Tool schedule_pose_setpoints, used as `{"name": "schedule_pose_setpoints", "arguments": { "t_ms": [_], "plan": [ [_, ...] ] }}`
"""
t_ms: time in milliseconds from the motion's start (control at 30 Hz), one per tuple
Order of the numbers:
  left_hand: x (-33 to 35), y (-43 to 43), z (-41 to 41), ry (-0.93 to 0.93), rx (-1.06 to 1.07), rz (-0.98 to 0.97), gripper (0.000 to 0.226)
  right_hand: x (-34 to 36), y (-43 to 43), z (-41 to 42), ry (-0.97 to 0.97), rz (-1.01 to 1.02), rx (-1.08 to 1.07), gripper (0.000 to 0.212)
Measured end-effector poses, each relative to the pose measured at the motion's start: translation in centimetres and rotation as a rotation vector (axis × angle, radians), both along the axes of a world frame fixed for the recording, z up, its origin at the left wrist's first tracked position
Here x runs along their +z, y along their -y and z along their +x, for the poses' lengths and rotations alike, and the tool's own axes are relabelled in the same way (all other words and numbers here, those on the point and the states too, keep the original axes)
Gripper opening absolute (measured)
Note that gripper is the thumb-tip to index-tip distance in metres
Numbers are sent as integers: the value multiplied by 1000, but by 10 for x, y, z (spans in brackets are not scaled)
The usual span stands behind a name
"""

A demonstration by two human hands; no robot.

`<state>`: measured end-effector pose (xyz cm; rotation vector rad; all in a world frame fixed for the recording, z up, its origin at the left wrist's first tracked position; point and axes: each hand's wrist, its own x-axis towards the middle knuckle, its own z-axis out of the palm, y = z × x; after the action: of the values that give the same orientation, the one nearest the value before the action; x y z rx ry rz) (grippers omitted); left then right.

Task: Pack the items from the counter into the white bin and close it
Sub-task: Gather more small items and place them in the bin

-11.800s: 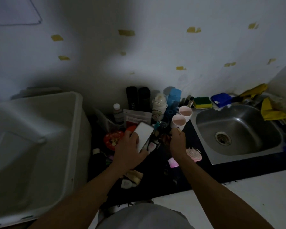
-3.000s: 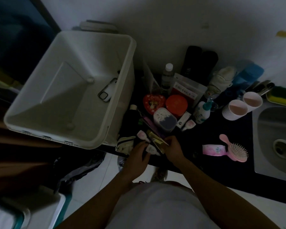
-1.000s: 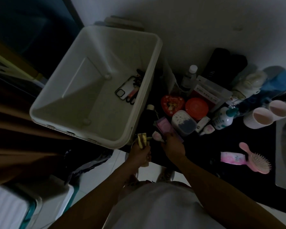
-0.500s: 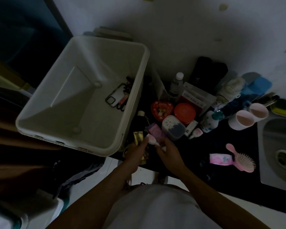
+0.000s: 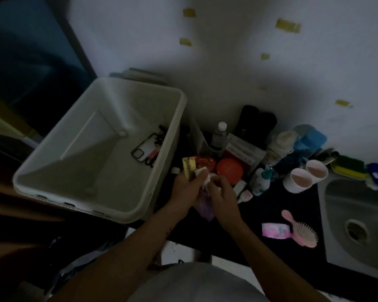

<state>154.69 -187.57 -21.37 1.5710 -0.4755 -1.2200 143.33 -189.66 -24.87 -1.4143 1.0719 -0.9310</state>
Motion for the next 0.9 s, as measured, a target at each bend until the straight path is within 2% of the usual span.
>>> {"name": "schedule_pose_setpoints", "arguments": {
  "t_ms": [100, 233, 333, 400, 533, 667, 800, 900],
  "plan": [
    [27, 17, 7, 50, 1, -93, 14, 27, 13, 8, 83, 6, -10, 14],
    [58, 25, 29, 73, -27, -222, 9, 58, 21, 22, 194, -8, 21, 11],
    [75, 27, 51, 177, 21, -248, 13, 80, 20, 43, 233, -13, 63, 6],
    [84, 25, 75, 267, 67, -251, 24, 94, 15, 70, 236, 18, 99, 11],
    [94, 23, 121, 292, 113, -227, 32, 114, 15, 119, 173, 1, 123, 16],
    [90, 20, 170, 233, 112, -155, 36, 113, 16, 168, 100, 26, 146, 17],
    [74, 22, 213, 151, 96, -142, 29, 102, 20, 212, -72, -15, 145, 19],
    [57, 26, 238, 70, 139, -98, 19, 92, 26, 233, -151, 55, 101, 16]
  ]
}}
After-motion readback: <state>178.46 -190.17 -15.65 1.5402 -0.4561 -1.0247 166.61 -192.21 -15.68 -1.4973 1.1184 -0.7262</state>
